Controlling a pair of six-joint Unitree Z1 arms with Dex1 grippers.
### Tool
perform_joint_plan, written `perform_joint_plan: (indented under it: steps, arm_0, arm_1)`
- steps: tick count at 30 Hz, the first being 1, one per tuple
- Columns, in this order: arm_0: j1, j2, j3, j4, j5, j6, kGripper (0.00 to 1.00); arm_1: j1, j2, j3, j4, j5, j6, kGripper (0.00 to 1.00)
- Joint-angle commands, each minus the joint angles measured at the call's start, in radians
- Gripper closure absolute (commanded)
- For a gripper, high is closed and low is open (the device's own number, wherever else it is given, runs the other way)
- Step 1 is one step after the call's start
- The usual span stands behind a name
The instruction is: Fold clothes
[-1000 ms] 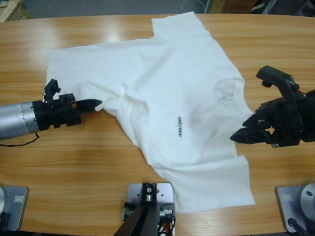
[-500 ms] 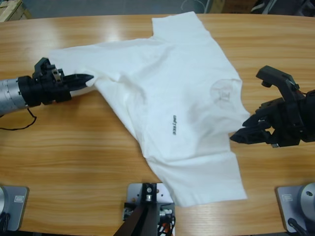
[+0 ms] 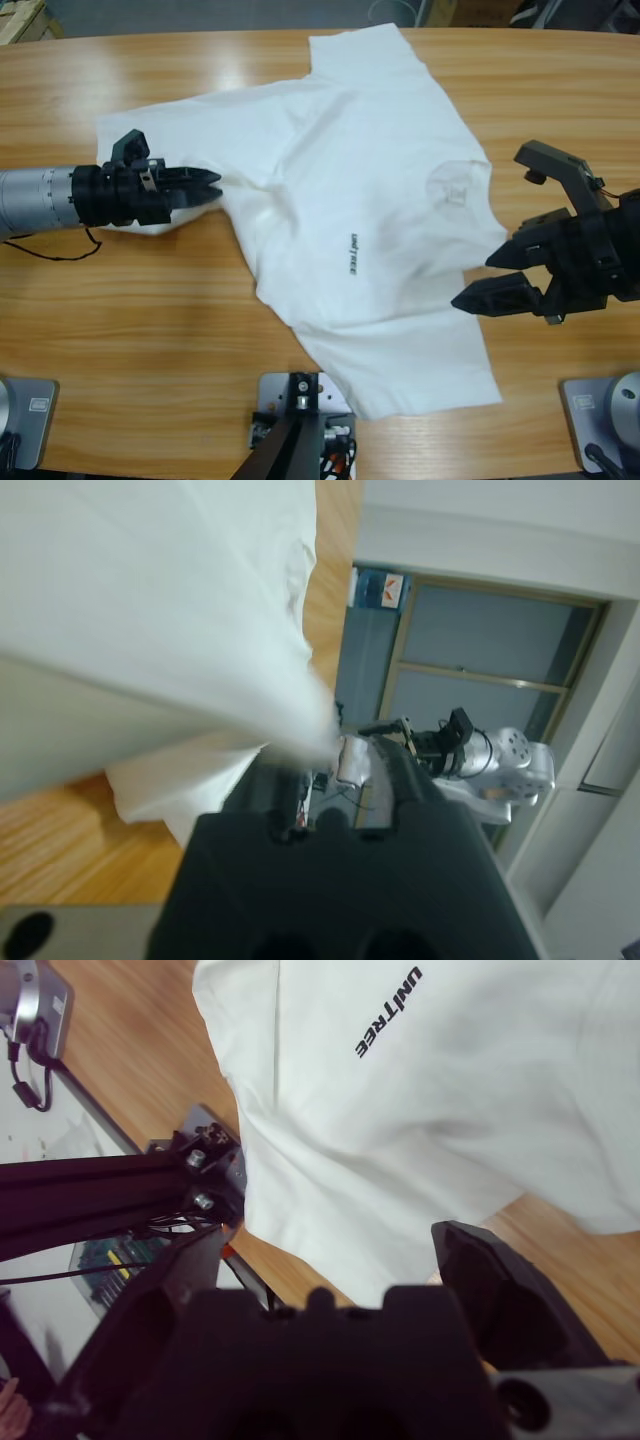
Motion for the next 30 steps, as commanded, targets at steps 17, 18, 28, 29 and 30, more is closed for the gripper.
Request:
perform_joint_plan:
  steps: [17,18,28,29,30]
  arm_0:
    - [0.278,-0.189,0.074,-0.012,-0.072,0.101,0.464]
    - [0.273,-0.166,0.081,-0.009,-0.071,0.112,0.464]
    - [0.236,0.176,0.213,-0.008,0.021,0.329,0.469]
    - [0.239,0.177,0.211,-0.008,0.022,0.334,0.469]
    - [0.243,0.178,0.207,-0.009,0.021,0.338,0.469]
  arm_1:
    - [0.009,-0.006,0.042,-0.017,0.013,0.001,0.147]
    - [0.009,-0.008,0.043,-0.017,0.014,0.001,0.147]
    - [0.009,-0.016,0.046,-0.015,0.022,0.001,0.147]
    - [0.009,-0.015,0.046,-0.015,0.022,0.001,0.147]
    - [0.009,-0.013,0.046,-0.015,0.022,0.001,0.147]
